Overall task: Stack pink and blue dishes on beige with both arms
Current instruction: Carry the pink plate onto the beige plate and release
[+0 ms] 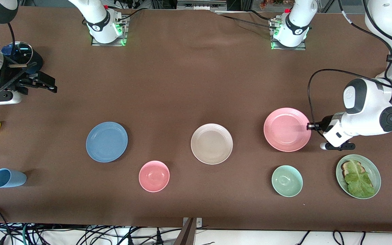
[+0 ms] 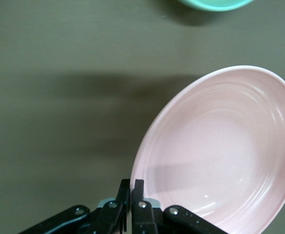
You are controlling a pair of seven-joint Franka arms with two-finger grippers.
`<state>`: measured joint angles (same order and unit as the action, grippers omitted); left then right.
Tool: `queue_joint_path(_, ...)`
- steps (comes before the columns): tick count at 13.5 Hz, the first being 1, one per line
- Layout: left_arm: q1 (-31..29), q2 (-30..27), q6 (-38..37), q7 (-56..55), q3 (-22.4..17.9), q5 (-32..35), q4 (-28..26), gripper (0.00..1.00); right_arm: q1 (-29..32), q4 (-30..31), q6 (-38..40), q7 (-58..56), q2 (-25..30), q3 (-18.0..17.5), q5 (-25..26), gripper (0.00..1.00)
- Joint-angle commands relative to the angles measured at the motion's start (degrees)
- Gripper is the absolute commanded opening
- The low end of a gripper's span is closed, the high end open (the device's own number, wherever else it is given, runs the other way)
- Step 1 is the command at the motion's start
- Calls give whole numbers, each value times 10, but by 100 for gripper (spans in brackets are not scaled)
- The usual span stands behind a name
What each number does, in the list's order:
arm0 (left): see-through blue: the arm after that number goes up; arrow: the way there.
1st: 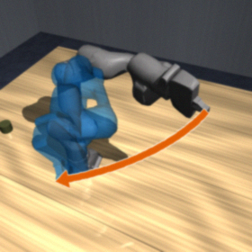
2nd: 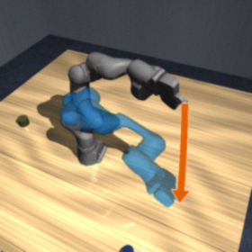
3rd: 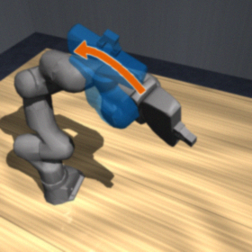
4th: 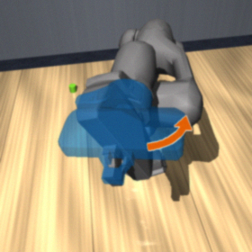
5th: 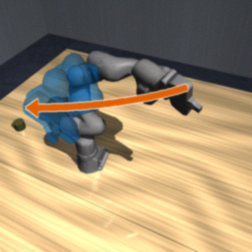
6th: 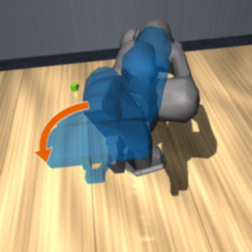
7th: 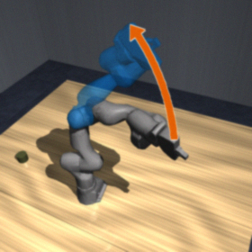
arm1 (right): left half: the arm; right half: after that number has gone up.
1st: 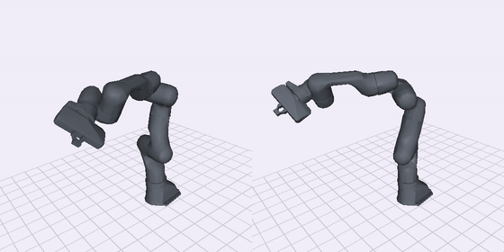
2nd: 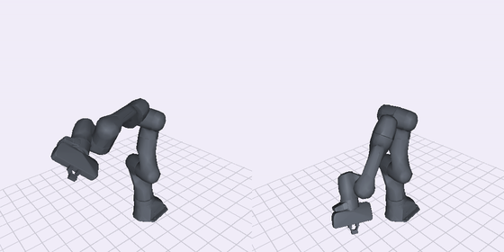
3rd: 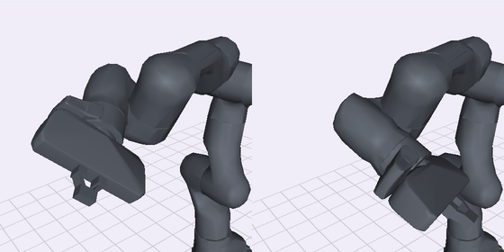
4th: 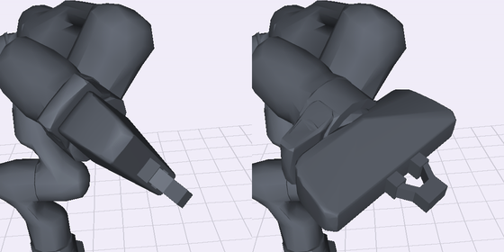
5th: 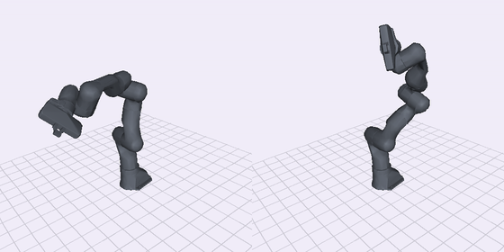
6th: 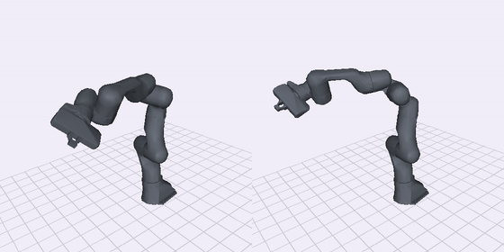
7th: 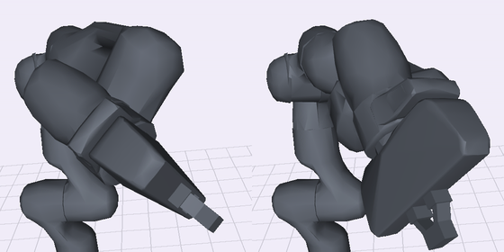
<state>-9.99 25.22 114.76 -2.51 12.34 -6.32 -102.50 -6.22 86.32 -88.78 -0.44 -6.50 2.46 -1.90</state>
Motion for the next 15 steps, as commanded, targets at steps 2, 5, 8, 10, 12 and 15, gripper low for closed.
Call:
queue_joint_path(2,14,-1,-9,-113,68,-9,21,0,2,-12,5,4,-4,-1,-9,100)
queue_joint_path(5,65,12,29,-173,70,-11,21,0,2,-12,5,4,-4,-1,-9,100)
queue_joint_path(8,116,40,79,-217,68,-9,21,0,2,-12,5,4,-4,-1,-9,100)
queue_joint_path(10,139,61,101,-243,67,-8,30,0,2,-12,5,4,-4,-1,-9,100)
queue_joint_path(12,165,98,107,-264,65,-7,70,0,2,-12,5,4,-4,-1,-9,100)
queue_joint_path(15,186,141,108,-292,64,18,119,0,2,-12,5,4,-4,-1,-9,100)
